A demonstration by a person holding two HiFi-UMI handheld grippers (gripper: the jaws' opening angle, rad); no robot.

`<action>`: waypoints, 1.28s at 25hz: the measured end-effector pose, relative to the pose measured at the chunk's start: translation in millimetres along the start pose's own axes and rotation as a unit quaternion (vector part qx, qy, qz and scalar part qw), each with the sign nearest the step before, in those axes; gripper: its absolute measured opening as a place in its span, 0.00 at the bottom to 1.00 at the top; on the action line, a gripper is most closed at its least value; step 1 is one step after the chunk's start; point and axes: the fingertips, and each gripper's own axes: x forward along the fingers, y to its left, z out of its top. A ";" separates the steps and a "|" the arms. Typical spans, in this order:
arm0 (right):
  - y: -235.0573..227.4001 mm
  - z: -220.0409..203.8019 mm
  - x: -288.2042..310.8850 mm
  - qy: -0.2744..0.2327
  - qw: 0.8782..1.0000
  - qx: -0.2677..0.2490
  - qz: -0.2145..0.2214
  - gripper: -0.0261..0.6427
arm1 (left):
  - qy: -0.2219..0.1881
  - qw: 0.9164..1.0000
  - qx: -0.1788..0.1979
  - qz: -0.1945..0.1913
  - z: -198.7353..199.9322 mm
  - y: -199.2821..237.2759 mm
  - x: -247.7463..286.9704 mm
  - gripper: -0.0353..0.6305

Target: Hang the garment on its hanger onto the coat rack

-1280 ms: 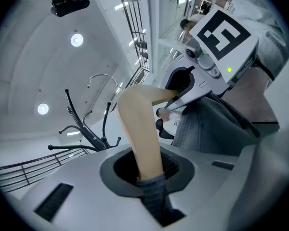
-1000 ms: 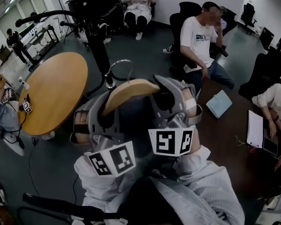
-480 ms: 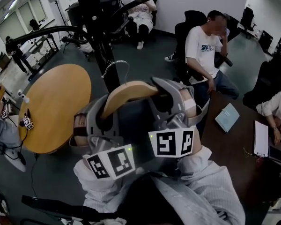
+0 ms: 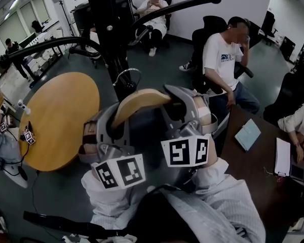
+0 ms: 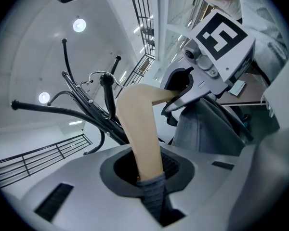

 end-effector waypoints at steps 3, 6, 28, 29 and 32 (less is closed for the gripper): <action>-0.3 -4.4 13.3 -0.004 1.000 0.002 0.011 0.17 | 0.009 1.000 -0.001 0.002 -4.8 2.1 11.1 0.13; 5.3 -11.0 28.2 -0.005 1.000 0.004 0.024 0.17 | 0.019 1.000 -0.007 -0.001 -15.5 0.0 23.1 0.13; 50.8 -27.1 54.5 -0.045 0.996 0.035 0.072 0.18 | 0.041 0.999 -0.017 -0.009 -62.7 -16.6 33.9 0.17; 51.0 -26.4 51.3 -0.050 0.995 0.038 0.077 0.19 | 0.040 0.999 -0.016 -0.013 -62.5 -17.1 31.3 0.18; 50.8 -25.7 39.8 -0.064 0.993 0.039 0.090 0.23 | 0.037 0.999 -0.007 -0.029 -62.0 -20.8 23.1 0.23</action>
